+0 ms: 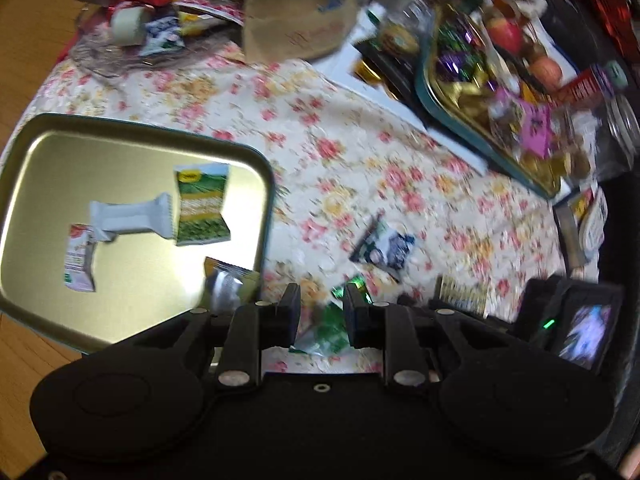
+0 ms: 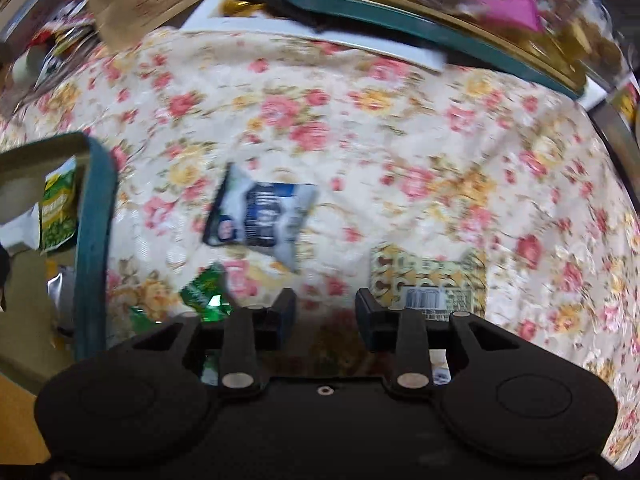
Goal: Organize snacks
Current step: 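Grasp the grey-green foil packet with the left gripper and lift it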
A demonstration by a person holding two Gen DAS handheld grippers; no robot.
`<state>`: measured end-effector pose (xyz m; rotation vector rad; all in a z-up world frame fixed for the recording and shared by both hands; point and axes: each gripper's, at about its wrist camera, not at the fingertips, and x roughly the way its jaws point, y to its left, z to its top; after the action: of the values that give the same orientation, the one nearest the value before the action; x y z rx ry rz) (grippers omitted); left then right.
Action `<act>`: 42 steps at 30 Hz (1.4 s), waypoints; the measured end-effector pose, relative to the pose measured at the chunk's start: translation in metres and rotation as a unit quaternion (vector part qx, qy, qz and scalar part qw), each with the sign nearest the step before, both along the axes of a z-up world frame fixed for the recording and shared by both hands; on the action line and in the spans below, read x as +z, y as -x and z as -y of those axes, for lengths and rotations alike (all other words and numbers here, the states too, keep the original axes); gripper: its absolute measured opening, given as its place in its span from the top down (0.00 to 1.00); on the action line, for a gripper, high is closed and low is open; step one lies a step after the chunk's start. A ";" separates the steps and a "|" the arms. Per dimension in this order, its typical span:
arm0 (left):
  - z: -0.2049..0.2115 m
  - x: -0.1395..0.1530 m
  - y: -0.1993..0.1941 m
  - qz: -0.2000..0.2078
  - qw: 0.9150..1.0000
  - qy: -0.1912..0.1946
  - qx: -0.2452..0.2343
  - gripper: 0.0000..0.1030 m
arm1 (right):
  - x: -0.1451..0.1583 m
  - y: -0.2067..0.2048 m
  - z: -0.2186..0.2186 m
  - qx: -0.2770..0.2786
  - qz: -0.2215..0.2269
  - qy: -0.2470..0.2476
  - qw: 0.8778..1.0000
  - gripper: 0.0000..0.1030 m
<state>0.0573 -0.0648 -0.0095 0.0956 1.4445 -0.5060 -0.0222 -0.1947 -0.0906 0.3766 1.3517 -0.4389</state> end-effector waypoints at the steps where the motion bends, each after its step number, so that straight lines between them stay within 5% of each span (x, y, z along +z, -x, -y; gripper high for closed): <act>1: 0.005 -0.004 0.005 -0.004 1.000 -0.003 -0.013 0.69 | 0.005 0.007 0.011 -0.011 0.009 -0.009 1.000 0.67; 11: 0.020 -0.034 0.049 0.014 0.992 -0.047 -0.117 0.69 | 0.078 0.031 0.047 -0.063 0.101 -0.061 0.991 0.66; 16: 0.023 -0.044 0.049 0.018 0.991 -0.057 -0.118 0.69 | 0.093 0.046 0.051 -0.073 0.108 -0.076 0.989 0.66; 26: 0.038 -0.065 0.056 0.028 0.987 -0.091 -0.131 0.68 | 0.082 0.060 0.063 -0.096 0.084 -0.085 0.988 0.66; 36: 0.041 -0.065 0.053 0.045 0.989 -0.085 -0.115 0.67 | 0.080 0.075 0.065 -0.094 0.072 -0.094 0.989 0.66; 42: 0.051 -0.071 0.057 0.061 0.987 -0.094 -0.119 0.56 | 0.069 0.087 0.068 -0.101 0.054 -0.084 0.990 0.66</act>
<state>0.0003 -0.1157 -0.0808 0.4467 1.3638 -0.5474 -0.1095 -0.2625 -0.0215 0.6715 1.2542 -0.4655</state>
